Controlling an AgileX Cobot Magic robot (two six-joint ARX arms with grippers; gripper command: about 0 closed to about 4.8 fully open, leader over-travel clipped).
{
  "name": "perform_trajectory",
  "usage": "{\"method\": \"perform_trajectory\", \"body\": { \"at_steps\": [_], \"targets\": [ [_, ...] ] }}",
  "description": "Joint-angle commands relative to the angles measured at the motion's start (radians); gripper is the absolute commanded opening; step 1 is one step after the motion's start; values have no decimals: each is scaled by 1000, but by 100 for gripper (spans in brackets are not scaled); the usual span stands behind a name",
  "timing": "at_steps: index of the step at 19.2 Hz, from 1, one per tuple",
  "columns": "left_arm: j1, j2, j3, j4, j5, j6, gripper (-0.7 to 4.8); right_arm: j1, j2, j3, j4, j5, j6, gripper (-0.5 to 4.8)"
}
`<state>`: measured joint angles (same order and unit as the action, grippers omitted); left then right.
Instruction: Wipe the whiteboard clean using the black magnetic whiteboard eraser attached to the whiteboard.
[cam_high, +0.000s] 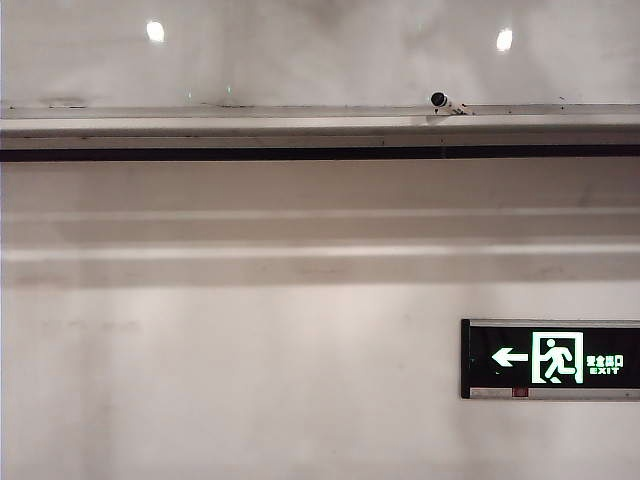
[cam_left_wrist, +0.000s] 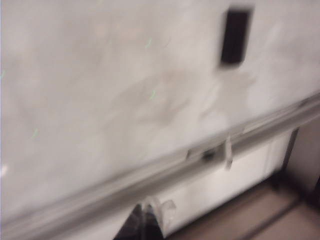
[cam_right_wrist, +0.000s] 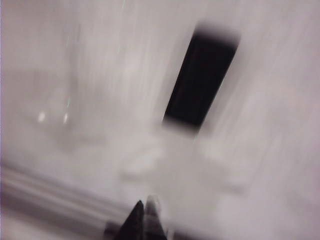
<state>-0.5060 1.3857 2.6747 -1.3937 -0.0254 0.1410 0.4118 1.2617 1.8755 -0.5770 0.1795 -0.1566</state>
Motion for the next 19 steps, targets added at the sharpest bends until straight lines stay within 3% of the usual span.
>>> {"method": "perform_trajectory", "body": {
  "at_steps": [1, 7, 12, 15, 17, 19],
  "targets": [
    [0, -82, -18, -40, -23, 9, -6, 1, -182, -277, 141, -32, 31, -1],
    [0, -241, -89, -42, -29, 1, -6, 1, -494, -811, 418, -68, 105, -1],
    [0, -546, -473, 5, -107, -11, -6, 1, -623, -1076, 464, -63, 105, -1],
    [0, -766, -951, 360, -71, -45, -6, 2, -679, -1186, 528, -21, 105, 14],
    [0, -885, -1245, 581, -9, -61, -6, 1, -681, -1205, 515, -20, 105, 76],
    [0, -993, -1543, 797, 15, -77, -6, 1, -681, -1209, 481, -21, 105, 76]
  ]
}}
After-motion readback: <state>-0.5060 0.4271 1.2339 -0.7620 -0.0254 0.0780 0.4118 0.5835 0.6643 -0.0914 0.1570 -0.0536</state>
